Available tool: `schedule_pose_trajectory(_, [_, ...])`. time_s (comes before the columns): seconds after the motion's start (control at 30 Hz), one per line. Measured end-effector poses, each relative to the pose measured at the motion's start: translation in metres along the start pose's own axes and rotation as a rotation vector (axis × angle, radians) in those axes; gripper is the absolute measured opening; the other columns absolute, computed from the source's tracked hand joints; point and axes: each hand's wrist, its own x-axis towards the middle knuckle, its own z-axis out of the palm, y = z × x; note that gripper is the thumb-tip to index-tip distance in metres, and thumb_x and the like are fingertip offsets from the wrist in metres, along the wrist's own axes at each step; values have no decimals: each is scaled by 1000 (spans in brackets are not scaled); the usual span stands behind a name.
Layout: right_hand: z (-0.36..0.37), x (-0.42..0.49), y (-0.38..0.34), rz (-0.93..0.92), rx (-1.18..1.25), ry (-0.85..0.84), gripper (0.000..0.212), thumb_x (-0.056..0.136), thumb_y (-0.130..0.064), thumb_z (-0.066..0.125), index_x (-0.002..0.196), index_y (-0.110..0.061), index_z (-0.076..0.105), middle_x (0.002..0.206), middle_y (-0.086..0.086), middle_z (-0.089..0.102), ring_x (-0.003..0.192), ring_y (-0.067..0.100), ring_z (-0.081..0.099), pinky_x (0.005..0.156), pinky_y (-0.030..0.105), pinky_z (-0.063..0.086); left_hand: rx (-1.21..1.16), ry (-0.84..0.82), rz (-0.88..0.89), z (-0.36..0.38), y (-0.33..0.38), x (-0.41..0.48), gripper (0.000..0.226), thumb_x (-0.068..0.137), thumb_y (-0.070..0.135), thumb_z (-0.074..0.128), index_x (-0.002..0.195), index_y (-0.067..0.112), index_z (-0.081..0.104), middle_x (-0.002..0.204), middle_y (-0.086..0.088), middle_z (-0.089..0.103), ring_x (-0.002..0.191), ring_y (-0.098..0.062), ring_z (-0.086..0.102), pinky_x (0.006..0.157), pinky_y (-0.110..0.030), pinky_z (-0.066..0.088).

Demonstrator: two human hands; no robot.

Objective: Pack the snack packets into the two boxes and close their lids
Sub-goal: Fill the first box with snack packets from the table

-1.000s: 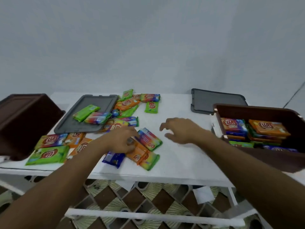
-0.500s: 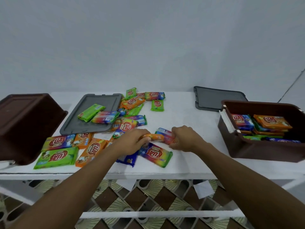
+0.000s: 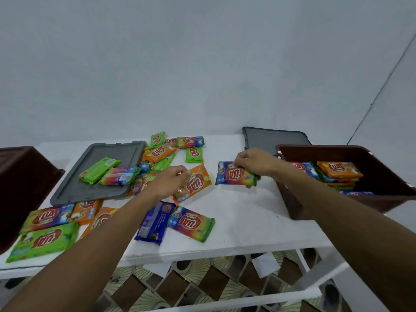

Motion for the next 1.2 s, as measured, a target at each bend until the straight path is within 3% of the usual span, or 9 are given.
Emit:
schedule_pose_trajectory(0.1, [-39,-24,6,-20,28,42,31,86,-39,70,106,-17,62,93,5,73,66,17,71,69,32,58,-65,-31,9,12,36,11,24,89,36,68,93,13,66,90,-3,75,82,-21,72,77,-38,57])
schedule_pose_trajectory(0.2, [-79,-47,33,-34,24,116,24,84,-36,72,102,-24,62,90,-2,72,68,12,71,59,22,54,-34,-62,120,31,78,24,18,86,24,73,96,11,67,92,-5,74,79,-20,71,73,-38,57])
schedule_pose_trajectory(0.4, [-155,-79,133,36,-61,194,16,81,-20,74,93,-16,64,93,5,72,80,19,71,77,38,58,-53,-77,211,91,169,55,24,88,29,70,111,30,64,102,8,68,86,-10,69,67,-23,55])
schedule_pose_trajectory(0.5, [-179,-89,180,49,-169,112,16,81,-12,72,95,-16,66,92,6,73,84,22,70,82,41,57,-13,-153,255,133,205,71,25,89,23,69,112,26,63,101,5,70,85,-12,70,70,-29,58])
schedule_pose_trajectory(0.6, [-187,-89,208,22,-278,-24,28,86,-12,68,110,-23,62,105,0,71,89,13,67,75,27,54,123,-288,284,175,229,84,24,89,18,67,111,22,61,98,2,71,82,-12,70,67,-28,56])
schedule_pose_trajectory(0.73, [-179,-79,231,-16,-480,-226,40,94,-10,55,132,-21,56,119,-3,56,98,11,52,75,21,42,431,-510,276,224,232,98,19,90,18,64,108,21,59,101,0,70,86,-15,69,74,-31,55])
schedule_pose_trajectory(0.87, [-170,-67,256,-43,-642,-359,37,97,-19,53,134,-20,57,126,0,58,106,15,52,89,25,40,936,-513,370,257,219,103,20,92,27,57,110,21,63,110,-2,63,101,-22,59,85,-34,48])
schedule_pose_trajectory(1.1, [-174,-59,269,-101,-603,-411,35,93,-24,62,128,-24,62,130,-4,58,116,17,51,98,29,42,930,-634,291,254,219,104,25,88,36,67,109,22,66,107,5,63,94,-13,58,81,-28,48])
schedule_pose_trajectory(1.2, [-174,-57,271,-119,-574,-409,36,95,-27,59,131,-23,59,130,-4,58,116,15,53,99,28,44,839,-688,223,258,222,105,39,90,36,65,126,22,59,121,4,62,104,-13,60,90,-32,53])
